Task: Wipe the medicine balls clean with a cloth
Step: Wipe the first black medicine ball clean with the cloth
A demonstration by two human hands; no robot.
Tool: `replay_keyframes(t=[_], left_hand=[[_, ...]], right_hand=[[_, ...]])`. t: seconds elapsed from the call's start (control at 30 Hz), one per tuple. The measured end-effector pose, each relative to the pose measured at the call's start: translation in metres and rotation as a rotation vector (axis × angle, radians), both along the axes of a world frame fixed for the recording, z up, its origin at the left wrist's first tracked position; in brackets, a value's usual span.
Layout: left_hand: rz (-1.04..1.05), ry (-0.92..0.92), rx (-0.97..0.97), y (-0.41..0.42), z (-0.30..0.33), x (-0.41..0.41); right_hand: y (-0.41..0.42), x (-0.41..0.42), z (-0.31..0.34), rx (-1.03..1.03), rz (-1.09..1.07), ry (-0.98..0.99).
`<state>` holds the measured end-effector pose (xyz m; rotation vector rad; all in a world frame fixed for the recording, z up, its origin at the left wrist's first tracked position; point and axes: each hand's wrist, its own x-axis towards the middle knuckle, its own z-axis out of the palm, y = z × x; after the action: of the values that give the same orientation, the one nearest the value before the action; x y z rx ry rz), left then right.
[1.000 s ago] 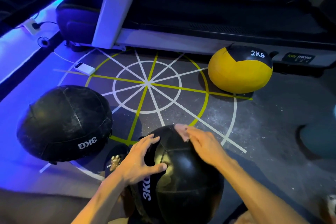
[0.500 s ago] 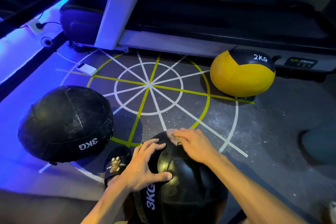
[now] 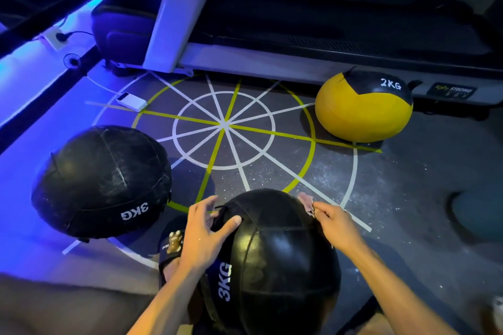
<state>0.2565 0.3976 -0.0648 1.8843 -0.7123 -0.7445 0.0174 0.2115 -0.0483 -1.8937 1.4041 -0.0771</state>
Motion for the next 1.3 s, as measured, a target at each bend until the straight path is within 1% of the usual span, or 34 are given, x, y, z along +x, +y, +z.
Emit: replay_keyframes(t=[0.1, 0.17, 0.23, 0.37, 0.43, 0.5, 0.63, 0.73, 0.8, 0.87, 0.97, 1.0, 1.07, 1.1, 1.13, 1.2, 1.27, 1.3], left_hand=[[-0.077, -0.039, 0.175, -0.011, 0.01, 0.012], [-0.121, -0.078, 0.234, -0.018, 0.014, 0.021], [-0.118, -0.124, 0.29, -0.021, 0.014, 0.028], [-0.197, -0.254, 0.499, -0.029, 0.013, 0.025], [-0.231, -0.267, 0.53, -0.034, 0.013, 0.018], [-0.21, -0.228, 0.469, -0.037, 0.014, 0.011], [-0.092, -0.032, 0.228, -0.046, 0.027, -0.013], [-0.071, 0.047, 0.067, -0.063, 0.04, -0.041], [-0.111, 0.047, -0.017, -0.074, 0.048, -0.061], [-0.158, 0.019, -0.09, -0.078, 0.056, -0.076], [-0.154, 0.01, -0.206, -0.071, 0.058, -0.077], [-0.155, 0.007, -0.213, -0.068, 0.056, -0.072], [-0.196, -0.042, -0.144, -0.066, 0.049, -0.056], [-0.227, -0.065, -0.107, -0.066, 0.044, -0.048], [-0.254, -0.077, -0.096, -0.065, 0.042, -0.042], [-0.289, -0.097, -0.092, -0.066, 0.04, -0.034], [-0.333, -0.093, -0.079, -0.063, 0.037, -0.024], [-0.357, -0.094, -0.075, -0.059, 0.034, -0.018]], right_hand=[[0.016, 0.003, 0.01, -0.024, -0.007, -0.078], [0.027, 0.007, 0.018, -0.053, 0.017, -0.089], [0.037, 0.006, 0.023, -0.077, 0.035, -0.086], [0.047, -0.004, 0.026, -0.086, 0.036, -0.108], [0.051, -0.007, 0.026, -0.082, 0.023, -0.137], [0.054, -0.012, 0.028, -0.086, 0.01, -0.155], [0.051, -0.024, 0.024, -0.102, -0.056, -0.162], [0.044, -0.034, 0.025, -0.088, -0.125, -0.19], [0.04, -0.04, 0.024, -0.097, -0.152, -0.226], [0.038, -0.044, 0.022, -0.157, -0.17, -0.259], [0.04, -0.046, 0.013, -0.212, -0.22, -0.33], [0.042, -0.045, 0.009, -0.224, -0.268, -0.355], [0.051, -0.037, 0.001, -0.232, -0.402, -0.425], [0.06, -0.028, 0.0, -0.259, -0.415, -0.457], [0.069, -0.016, -0.001, -0.31, -0.358, -0.497], [0.09, 0.014, -0.005, -0.437, -0.055, -0.521], [0.091, 0.029, -0.025, -0.605, 0.187, -0.466], [0.083, 0.028, -0.032, -0.662, 0.243, -0.436]])
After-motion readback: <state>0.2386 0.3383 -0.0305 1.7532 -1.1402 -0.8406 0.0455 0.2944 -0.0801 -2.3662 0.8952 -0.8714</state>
